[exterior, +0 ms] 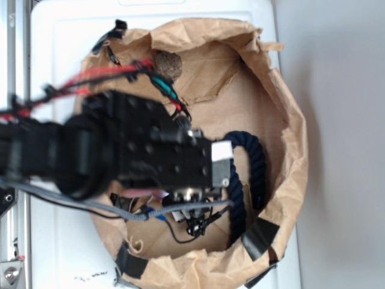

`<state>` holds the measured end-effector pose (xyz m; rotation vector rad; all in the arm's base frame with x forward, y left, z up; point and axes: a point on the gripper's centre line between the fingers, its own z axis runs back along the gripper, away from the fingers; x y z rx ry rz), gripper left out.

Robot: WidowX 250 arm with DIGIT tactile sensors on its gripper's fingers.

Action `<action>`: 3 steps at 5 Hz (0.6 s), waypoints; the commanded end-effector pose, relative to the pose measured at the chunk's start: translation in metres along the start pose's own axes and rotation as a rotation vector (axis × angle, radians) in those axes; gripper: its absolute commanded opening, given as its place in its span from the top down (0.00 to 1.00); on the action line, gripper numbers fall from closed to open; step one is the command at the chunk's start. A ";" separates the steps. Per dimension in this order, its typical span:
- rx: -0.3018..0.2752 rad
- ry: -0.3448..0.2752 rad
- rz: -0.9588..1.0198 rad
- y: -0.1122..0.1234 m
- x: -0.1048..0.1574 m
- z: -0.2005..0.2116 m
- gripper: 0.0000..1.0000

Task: Grab the pink bunny.

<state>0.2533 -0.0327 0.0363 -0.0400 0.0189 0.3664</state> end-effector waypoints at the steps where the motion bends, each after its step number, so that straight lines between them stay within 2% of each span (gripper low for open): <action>1: -0.186 -0.096 0.033 0.036 0.039 0.095 1.00; 2: -0.185 -0.092 0.042 0.036 0.041 0.143 1.00; 3: -0.152 -0.130 0.009 0.040 0.041 0.148 1.00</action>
